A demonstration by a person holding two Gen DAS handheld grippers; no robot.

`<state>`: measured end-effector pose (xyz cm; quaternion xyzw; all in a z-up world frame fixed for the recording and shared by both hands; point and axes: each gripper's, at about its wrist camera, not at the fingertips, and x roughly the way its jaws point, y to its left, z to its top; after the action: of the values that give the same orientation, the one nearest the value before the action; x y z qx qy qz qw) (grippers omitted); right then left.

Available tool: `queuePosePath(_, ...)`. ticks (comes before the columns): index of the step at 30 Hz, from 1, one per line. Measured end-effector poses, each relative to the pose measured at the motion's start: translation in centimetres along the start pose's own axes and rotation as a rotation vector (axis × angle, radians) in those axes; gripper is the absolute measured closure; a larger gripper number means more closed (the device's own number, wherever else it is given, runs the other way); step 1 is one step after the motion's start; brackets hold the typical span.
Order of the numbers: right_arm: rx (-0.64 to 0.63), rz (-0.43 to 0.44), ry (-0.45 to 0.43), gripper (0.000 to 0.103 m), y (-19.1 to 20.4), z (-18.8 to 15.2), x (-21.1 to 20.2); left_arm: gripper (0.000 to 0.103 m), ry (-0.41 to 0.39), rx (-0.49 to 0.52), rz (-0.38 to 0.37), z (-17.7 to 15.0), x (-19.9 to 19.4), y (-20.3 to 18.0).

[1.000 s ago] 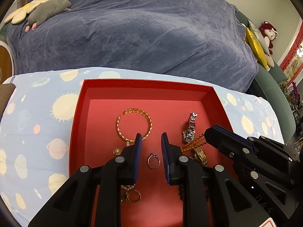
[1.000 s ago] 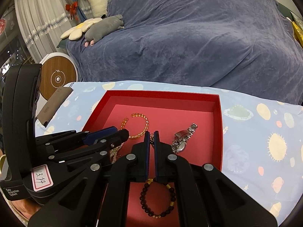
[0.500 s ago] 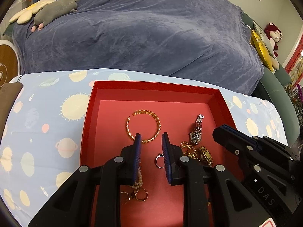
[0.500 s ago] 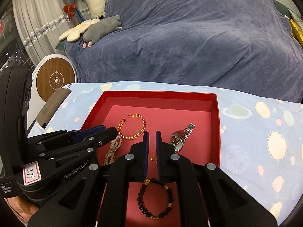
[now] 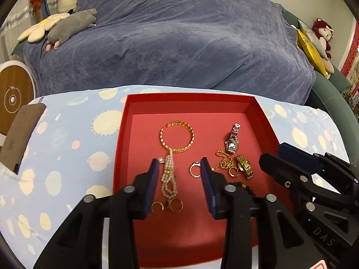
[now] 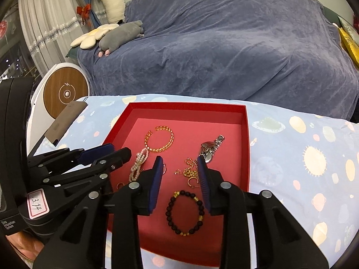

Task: Organize jewelry
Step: 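Lower the ring and chain bracelet into the red box and open both tools, then lift both open tools out of the red box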

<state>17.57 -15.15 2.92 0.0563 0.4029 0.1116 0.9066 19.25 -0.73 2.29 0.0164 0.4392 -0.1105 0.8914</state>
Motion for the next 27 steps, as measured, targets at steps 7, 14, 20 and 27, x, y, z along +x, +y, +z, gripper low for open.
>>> queuePosePath(7, 0.023, -0.009, 0.016, 0.058, 0.7, -4.2, -2.6, 0.058, -0.009, 0.008, 0.041, -3.7, -2.6, 0.0)
queuePosePath(14, 0.056, -0.027, 0.007, 0.053, 1.1, -7.5, -5.3, 0.058, -0.037, 0.009, 0.076, -6.8, -5.7, -0.9)
queuePosePath(20, 0.037, -0.077, -0.029, 0.041, 2.2, -9.1, -7.3, 0.058, -0.024, -0.026, 0.073, -8.6, -7.2, -1.1)
queuePosePath(27, 0.04, -0.141, -0.066, 0.035, 2.4, -9.7, -8.6, 0.052, -0.035, -0.034, 0.143, -9.0, -8.5, -2.0)
